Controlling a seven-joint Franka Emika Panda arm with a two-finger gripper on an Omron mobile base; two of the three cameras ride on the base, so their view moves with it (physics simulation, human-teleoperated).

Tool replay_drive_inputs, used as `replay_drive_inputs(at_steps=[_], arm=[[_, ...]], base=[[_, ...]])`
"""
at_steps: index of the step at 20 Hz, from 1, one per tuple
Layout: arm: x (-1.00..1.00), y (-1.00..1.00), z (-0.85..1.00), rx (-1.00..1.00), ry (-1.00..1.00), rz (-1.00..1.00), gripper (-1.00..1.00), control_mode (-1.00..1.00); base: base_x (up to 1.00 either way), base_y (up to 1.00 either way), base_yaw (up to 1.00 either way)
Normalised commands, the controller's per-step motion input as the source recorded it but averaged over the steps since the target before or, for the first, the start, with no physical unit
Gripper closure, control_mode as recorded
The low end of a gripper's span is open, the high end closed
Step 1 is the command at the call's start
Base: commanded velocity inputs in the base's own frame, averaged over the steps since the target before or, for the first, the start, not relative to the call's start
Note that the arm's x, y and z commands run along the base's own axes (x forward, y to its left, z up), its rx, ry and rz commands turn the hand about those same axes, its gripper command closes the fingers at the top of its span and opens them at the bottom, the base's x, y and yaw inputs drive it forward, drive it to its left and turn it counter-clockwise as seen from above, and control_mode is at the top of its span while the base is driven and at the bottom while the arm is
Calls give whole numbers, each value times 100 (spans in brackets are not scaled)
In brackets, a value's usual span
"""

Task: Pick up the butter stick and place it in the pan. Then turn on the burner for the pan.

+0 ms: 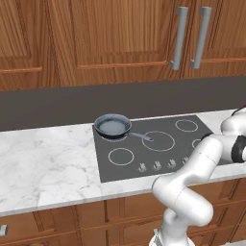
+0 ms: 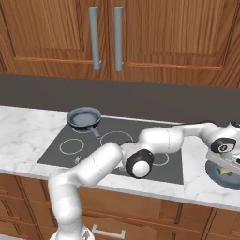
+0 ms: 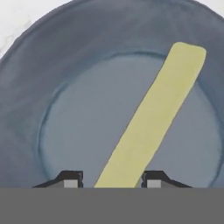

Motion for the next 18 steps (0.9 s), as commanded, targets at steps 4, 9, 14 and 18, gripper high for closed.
replay_drive_inputs(at_steps=[4,9,14,18], arm=[[-8,0,1,0,0,6,100,-100],[-29,2,16,0,-2,8,100,-100],[-29,15,17,0,0,7,100,-100],[-22,37,4,0,0,7,100,-100]], base=[[0,0,0],[0,0,0],[0,0,0],[0,0,0]])
